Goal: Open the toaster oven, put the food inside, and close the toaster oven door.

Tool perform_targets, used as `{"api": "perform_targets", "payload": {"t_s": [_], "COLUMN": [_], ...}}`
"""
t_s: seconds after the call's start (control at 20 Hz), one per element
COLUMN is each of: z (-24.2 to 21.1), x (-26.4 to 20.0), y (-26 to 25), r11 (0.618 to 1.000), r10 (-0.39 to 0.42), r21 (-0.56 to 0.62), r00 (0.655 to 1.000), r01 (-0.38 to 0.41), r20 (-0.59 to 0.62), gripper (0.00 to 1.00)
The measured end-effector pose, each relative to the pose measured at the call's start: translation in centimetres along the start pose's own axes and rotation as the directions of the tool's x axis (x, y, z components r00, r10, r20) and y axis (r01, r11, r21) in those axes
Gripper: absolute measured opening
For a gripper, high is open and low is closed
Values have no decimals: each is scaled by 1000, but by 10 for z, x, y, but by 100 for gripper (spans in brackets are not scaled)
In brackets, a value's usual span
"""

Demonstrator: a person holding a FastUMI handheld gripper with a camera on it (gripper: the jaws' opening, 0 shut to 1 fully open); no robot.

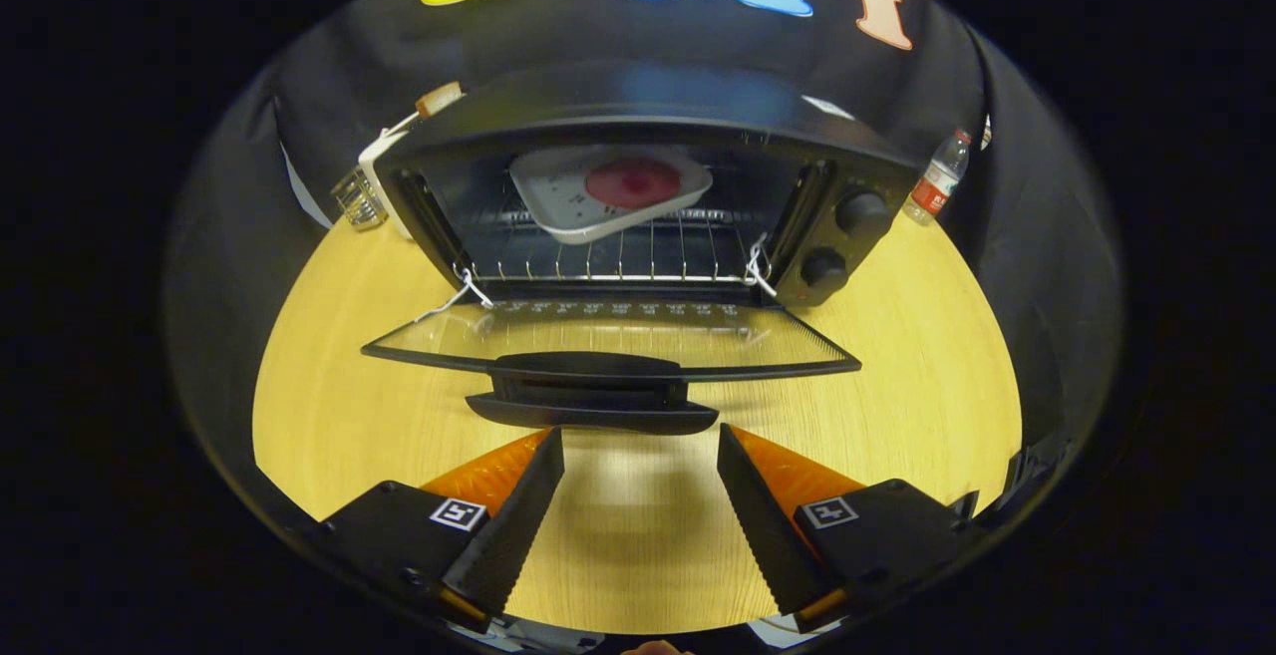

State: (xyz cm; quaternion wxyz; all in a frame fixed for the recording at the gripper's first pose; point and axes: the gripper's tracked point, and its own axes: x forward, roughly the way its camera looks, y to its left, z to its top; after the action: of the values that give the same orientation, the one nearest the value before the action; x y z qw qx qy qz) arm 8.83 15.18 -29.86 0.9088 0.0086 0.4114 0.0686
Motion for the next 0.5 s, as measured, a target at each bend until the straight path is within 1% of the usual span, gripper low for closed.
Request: {"api": "perform_targets", "payload": {"t_s": [0.1,0.15,0.25,0.35,0.5], "z": [32,54,86,118,155], "x": [-18,-29,-55,-85,-135], "y": [6,8,3,-2,-13], "r11": [1000,1000,1000,1000,999], "r10": [22,18,14,3,-26], "r21": [14,16,15,13,-14], "r00": [996,990,971,934,850], "r01": [-23,-21,-18,-8,39], "r20": [92,139,239,357,526], "gripper": [99,99,99,99,98]}}
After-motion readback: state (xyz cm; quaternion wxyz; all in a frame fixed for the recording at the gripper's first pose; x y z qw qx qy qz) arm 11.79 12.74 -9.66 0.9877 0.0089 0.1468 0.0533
